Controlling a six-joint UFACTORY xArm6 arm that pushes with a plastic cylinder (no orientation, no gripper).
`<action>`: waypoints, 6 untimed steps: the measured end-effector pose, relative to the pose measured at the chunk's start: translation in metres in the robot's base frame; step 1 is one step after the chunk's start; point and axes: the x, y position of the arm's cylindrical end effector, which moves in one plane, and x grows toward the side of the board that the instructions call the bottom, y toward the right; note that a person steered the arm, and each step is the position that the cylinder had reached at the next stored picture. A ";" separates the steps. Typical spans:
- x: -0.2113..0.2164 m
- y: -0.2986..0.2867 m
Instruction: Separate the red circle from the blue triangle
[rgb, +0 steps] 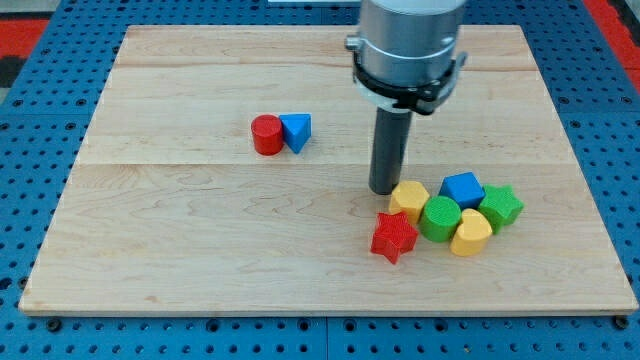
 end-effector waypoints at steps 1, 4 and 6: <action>-0.004 -0.087; -0.101 -0.181; -0.042 -0.084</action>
